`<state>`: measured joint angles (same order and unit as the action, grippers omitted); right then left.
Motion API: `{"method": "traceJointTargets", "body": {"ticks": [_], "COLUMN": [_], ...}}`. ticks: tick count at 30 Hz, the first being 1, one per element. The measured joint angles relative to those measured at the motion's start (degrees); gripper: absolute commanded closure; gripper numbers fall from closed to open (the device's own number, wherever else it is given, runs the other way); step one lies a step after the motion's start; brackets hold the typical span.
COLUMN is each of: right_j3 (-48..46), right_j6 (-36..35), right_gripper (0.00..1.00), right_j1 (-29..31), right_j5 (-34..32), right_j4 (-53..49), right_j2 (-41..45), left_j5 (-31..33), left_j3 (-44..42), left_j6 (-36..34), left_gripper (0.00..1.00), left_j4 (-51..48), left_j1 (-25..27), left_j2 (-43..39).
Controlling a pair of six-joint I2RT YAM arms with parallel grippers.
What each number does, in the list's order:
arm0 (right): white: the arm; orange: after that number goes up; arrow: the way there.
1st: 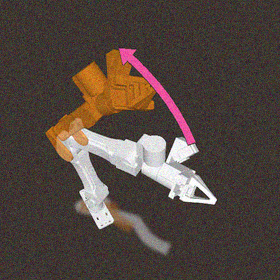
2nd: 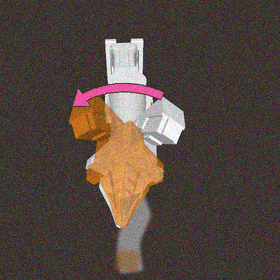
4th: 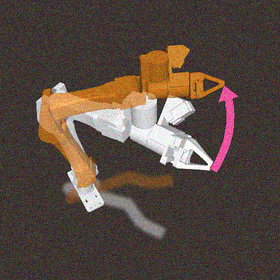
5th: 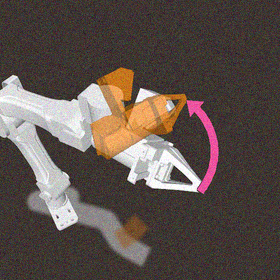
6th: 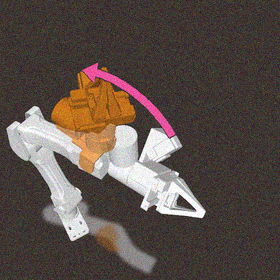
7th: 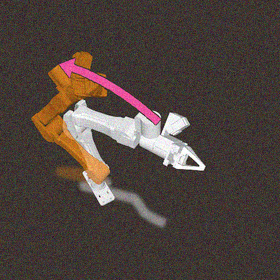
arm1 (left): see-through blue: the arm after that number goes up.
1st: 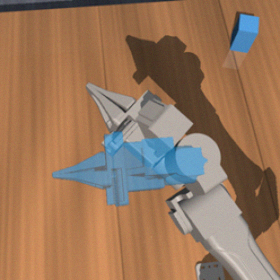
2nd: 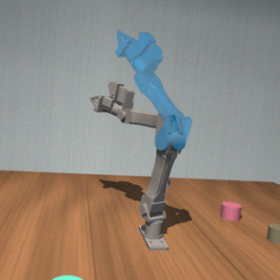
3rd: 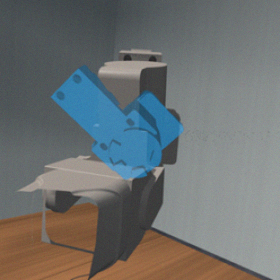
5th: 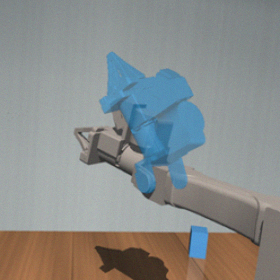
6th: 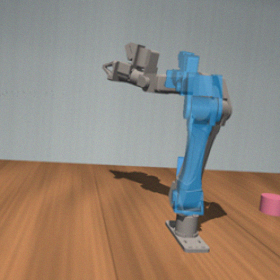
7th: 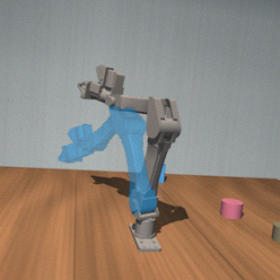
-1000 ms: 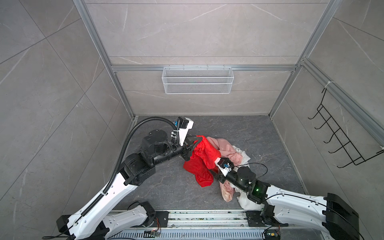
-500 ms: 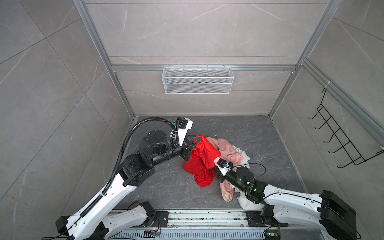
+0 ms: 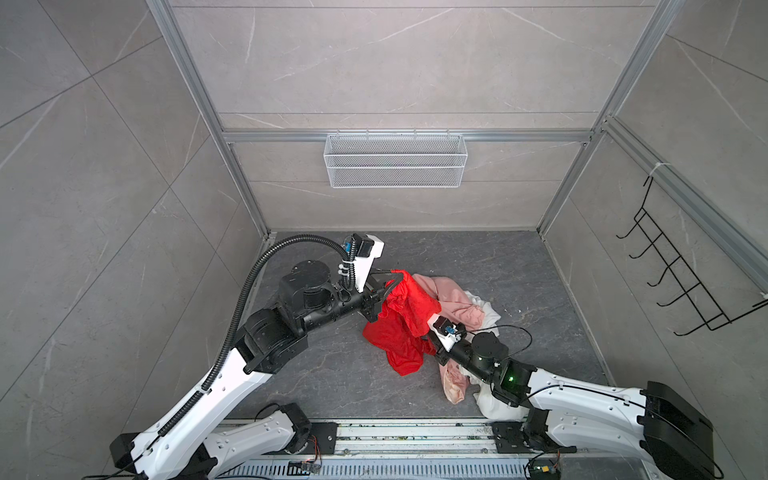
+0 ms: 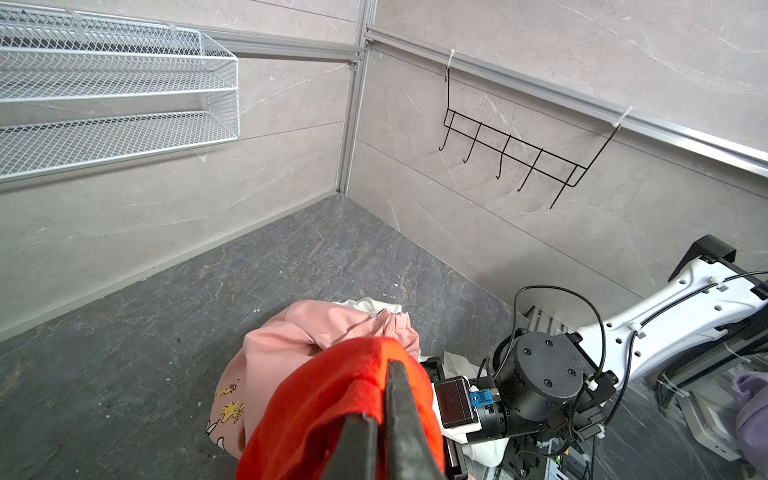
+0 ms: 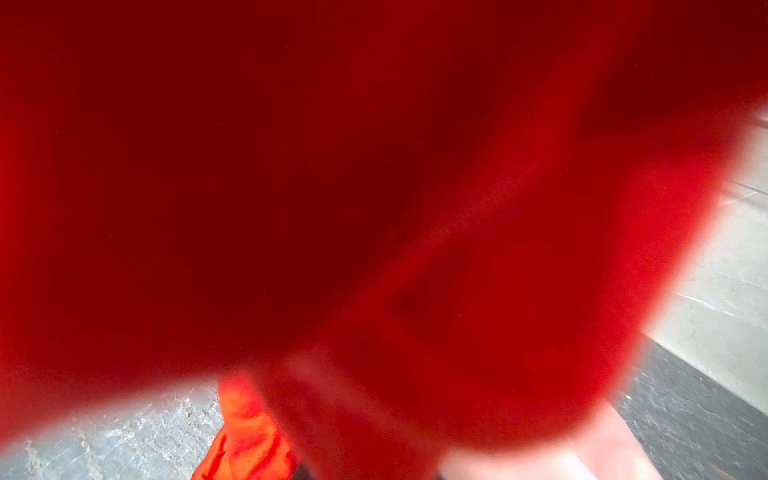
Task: Pick out a specific cloth from the pile
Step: 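Hold the red cloth up with both grippers, stretching it between them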
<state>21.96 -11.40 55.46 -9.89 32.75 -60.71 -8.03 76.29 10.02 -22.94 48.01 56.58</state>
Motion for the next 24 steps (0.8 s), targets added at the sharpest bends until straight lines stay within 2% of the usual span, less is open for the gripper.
{"method": "traceJointTargets", "body": {"ticks": [6,24], "right_j3": [2.6,9.9], "right_j6": [0.0,0.0], "right_gripper": [0.9,0.97], "right_j1": [0.0,0.0], "right_j5": [1.3,3.4], "right_j4": [-4.0,-11.8], "right_j2": [0.9,4.2], "left_j5": [0.0,3.0], "left_j3": [0.0,-0.1], "left_j6": [0.0,0.0], "left_gripper": [1.0,1.0], "left_j4": [1.0,5.0], "left_j1": [0.0,0.0], "left_j2": [-0.6,-3.2]}}
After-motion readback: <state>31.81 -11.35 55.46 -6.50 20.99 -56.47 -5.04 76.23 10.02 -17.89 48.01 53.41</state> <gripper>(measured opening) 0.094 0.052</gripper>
